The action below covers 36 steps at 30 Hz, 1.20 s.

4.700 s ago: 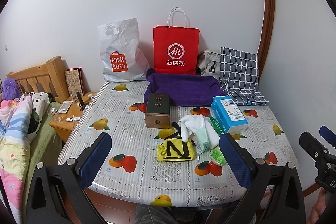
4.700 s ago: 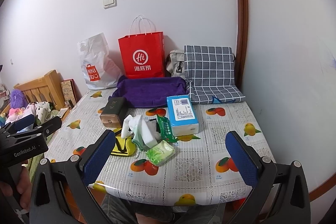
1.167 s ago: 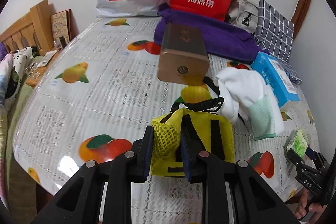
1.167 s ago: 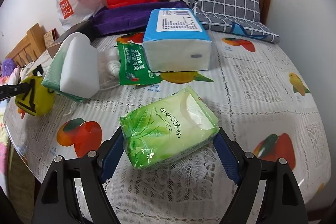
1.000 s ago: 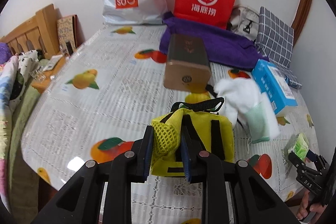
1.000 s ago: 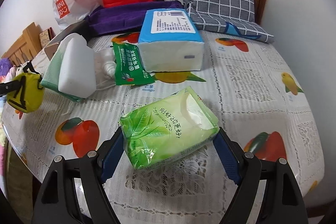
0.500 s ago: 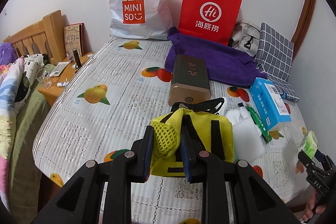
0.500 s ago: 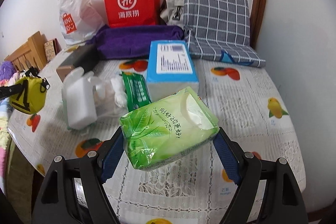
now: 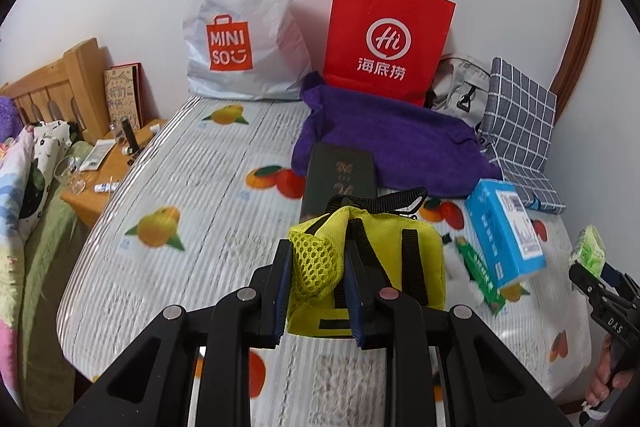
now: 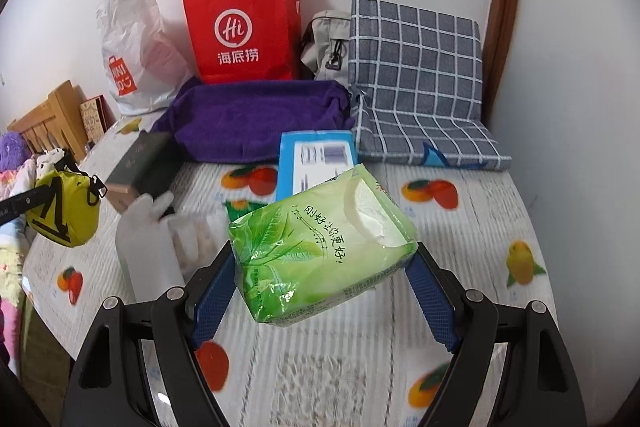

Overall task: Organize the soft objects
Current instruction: 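Carry the pouch and wipes pack with both tools over the purple towel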

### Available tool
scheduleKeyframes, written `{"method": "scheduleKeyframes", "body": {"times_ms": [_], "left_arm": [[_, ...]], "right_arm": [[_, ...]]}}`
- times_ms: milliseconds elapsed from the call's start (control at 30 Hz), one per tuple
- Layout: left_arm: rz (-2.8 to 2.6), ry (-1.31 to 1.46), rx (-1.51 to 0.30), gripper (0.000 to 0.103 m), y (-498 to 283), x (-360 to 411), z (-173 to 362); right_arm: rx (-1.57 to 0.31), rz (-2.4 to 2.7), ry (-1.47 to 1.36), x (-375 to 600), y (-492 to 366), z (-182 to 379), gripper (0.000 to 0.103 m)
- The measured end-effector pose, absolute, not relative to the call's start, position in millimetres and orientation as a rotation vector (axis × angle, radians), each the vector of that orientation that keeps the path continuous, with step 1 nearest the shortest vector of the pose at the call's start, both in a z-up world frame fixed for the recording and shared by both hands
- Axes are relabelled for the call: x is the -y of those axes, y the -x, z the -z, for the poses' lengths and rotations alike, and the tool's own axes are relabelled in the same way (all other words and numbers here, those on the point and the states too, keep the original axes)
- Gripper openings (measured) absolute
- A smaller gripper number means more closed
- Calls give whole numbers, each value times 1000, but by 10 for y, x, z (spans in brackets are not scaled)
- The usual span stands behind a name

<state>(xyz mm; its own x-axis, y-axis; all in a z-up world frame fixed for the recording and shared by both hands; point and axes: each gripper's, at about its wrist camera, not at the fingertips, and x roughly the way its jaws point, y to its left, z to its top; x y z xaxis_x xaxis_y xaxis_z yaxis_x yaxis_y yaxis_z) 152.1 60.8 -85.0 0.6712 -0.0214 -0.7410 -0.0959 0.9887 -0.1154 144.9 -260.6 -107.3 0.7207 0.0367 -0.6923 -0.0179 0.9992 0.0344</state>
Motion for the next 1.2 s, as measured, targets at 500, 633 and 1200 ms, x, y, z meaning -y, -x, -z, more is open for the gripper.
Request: {"method": "scheduleKeyframes", "body": {"times_ms": [500, 633, 1200], "left_arm": [[-24, 140, -839, 23, -2519, -507, 747], [-21, 137, -856, 23, -2768, -495, 781], [-17, 130, -903, 23, -3873, -369, 893]], "right_arm": [[-771, -78, -88, 2572, -2584, 857, 82], [-755, -85, -69, 2514, -2831, 808, 82], [-758, -125, -13, 2401, -3878, 809, 82]]}}
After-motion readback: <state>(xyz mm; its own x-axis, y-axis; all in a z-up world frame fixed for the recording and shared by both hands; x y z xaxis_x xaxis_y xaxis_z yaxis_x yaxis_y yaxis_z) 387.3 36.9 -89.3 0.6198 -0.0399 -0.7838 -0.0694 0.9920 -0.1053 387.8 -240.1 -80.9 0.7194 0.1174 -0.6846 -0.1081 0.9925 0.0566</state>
